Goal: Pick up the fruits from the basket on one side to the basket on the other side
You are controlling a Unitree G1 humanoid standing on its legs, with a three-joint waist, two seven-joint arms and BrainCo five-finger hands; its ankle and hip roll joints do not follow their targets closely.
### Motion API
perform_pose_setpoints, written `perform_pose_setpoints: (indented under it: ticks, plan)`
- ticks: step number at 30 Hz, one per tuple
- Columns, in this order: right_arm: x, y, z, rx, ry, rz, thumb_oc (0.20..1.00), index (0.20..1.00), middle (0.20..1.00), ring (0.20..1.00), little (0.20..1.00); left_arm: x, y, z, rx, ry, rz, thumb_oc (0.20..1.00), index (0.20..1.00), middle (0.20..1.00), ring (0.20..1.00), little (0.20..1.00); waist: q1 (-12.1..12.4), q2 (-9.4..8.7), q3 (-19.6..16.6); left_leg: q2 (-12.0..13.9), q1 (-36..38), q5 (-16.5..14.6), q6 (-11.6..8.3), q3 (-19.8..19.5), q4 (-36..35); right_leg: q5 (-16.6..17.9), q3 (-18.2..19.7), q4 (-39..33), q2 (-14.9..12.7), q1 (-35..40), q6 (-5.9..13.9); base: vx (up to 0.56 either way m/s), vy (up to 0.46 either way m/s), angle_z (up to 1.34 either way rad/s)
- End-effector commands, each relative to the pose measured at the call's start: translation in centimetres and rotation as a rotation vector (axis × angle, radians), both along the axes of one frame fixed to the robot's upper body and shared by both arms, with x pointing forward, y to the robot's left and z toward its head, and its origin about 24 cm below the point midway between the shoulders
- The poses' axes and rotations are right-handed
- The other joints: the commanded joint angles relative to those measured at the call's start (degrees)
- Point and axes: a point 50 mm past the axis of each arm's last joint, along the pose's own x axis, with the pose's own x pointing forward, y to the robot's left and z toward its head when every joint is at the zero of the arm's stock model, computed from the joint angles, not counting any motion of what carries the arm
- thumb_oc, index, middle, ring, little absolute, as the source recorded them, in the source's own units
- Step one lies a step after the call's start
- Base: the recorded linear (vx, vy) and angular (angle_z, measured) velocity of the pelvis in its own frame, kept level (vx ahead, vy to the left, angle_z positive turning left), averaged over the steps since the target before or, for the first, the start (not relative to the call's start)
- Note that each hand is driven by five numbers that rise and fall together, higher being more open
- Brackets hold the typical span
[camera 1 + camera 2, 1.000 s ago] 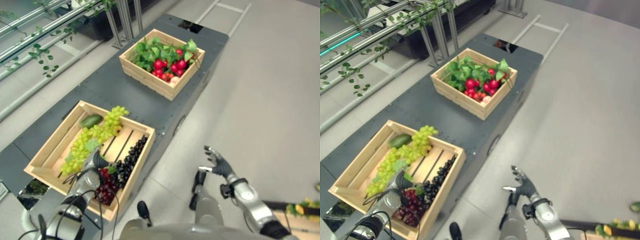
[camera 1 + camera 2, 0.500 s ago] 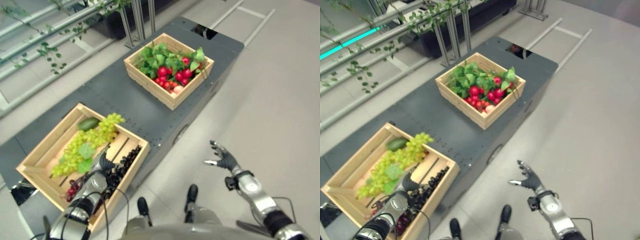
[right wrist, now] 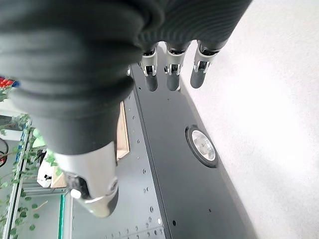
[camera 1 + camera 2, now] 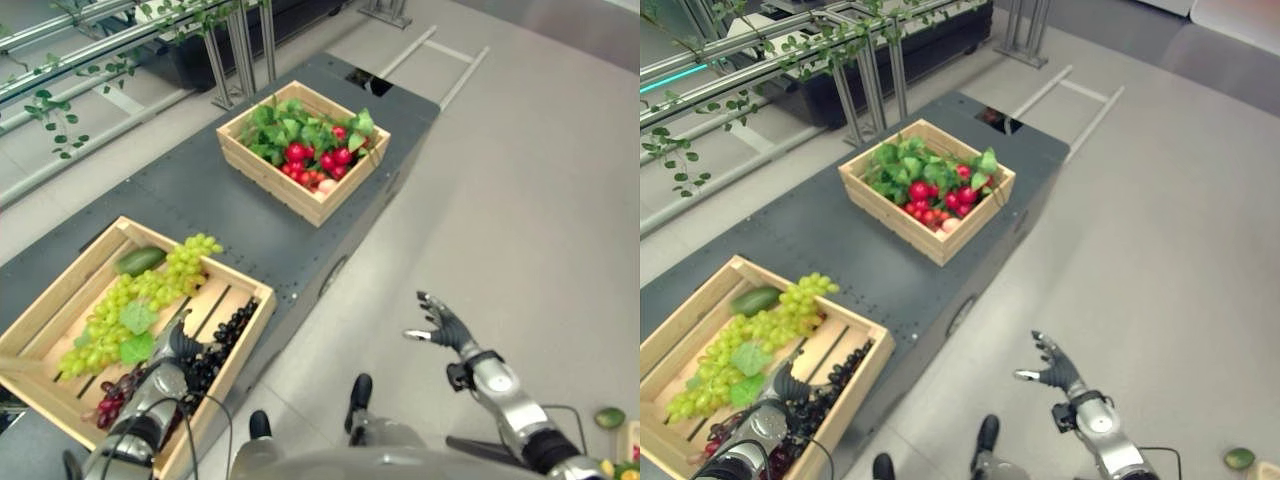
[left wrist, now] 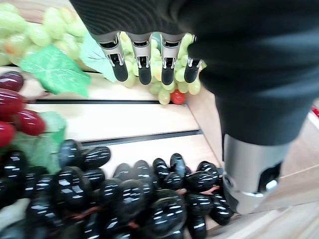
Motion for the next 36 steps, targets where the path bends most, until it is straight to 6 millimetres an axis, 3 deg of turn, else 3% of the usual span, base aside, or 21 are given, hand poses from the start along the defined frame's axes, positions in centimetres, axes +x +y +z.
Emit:
perform_pose_setpoints:
  ticks: [1,5,6,11,15,21,24,32,36]
  plan:
    - [1.1,0.7,0.9,0.007,-0.057,0.028,1.000,1.000,1.000,1.000,1.000,0.9,1.6,1.4,0.051,-0.041,0.031,1.000,1.000,1.000,1.000,1.000,0.5,0.80,-2.8,-4.3,-7.0,1.9,2.90,-0.4,1.2,-8.0,-1.7,0.2,-0.2,4.7,6.89,0.02,0.096,-0.19]
    - [0.8,0.9,0.8,0.010,-0.046,0.047,1.000,1.000,1.000,1.000,1.000,0.7,3.2,1.8,0.076,-0.019,0.079,1.000,1.000,1.000,1.000,1.000,-0.1,0.82,-3.6,-5.0,-6.7,1.4,3.48,-0.4,1.4,-8.0,-1.3,0.4,-0.5,4.7,6.88,0.03,0.122,-0.10]
    - [0.6,0.8,0.8,0.012,-0.041,0.051,1.000,1.000,1.000,1.000,1.000,0.1,4.9,2.3,0.098,-0.005,0.134,1.000,1.000,1.000,1.000,1.000,-0.4,0.68,-3.6,-5.2,-6.1,0.8,3.76,0.1,1.4,-8.0,-1.2,0.8,-0.6,5.0,7.00,0.03,0.123,-0.03]
    - [0.3,0.4,0.9,0.012,-0.032,0.049,1.000,1.000,1.000,1.000,1.000,-0.6,7.6,3.7,0.120,0.003,0.214,1.000,1.000,1.000,1.000,1.000,-0.8,-0.54,-3.5,-5.4,-6.1,-0.2,4.31,1.1,2.1,-7.9,-1.2,1.4,-0.7,4.5,7.11,0.04,0.074,-0.18]
    - [0.0,0.3,0.5,0.019,-0.016,0.035,1.000,1.000,1.000,1.000,1.000,-0.9,9.7,5.6,0.174,-0.020,0.246,1.000,1.000,1.000,1.000,1.000,-0.8,-2.97,-2.7,-5.3,-6.5,-1.8,4.77,2.4,4.3,-7.7,-0.9,2.1,-0.5,3.7,7.18,0.03,0.026,-0.21]
    - [-0.2,0.7,0.6,0.042,-0.020,0.050,1.000,1.000,1.000,1.000,1.000,-0.1,10.2,6.9,0.211,-0.054,0.226,1.000,1.000,1.000,1.000,1.000,-0.8,-4.64,-2.0,-5.5,-7.6,-2.6,4.84,1.8,5.3,-7.7,-1.1,2.1,-0.2,3.0,7.18,0.02,0.016,-0.04]
    - [0.6,1.1,1.6,0.051,-0.067,0.066,1.000,1.000,1.000,1.000,1.000,1.1,9.7,7.5,0.213,-0.089,0.202,1.000,1.000,1.000,1.000,1.000,-0.8,-5.19,0.1,-5.4,-10.0,-2.7,4.85,1.3,6.8,-7.8,-1.5,2.4,-0.1,1.5,6.68,-0.06,0.014,0.01]
    - [2.6,1.2,4.1,0.073,-0.188,0.050,1.000,1.000,1.000,1.000,1.000,4.8,7.5,9.0,0.184,-0.208,0.150,1.000,1.000,1.000,1.000,1.000,-1.6,-5.27,5.4,-5.4,-16.1,-2.2,4.91,0.1,9.1,-6.5,-2.6,2.7,-0.6,-2.8,6.56,-0.07,0.021,0.09]
    - [2.7,0.7,4.4,0.055,-0.206,0.044,1.000,1.000,1.000,1.000,1.000,5.2,7.0,8.9,0.180,-0.216,0.134,1.000,1.000,1.000,1.000,1.000,-2.2,-4.69,6.1,-5.6,-17.9,-2.9,5.05,0.6,10.3,-5.4,-2.6,1.9,-1.2,-3.9,7.22,0.01,0.065,-0.09]
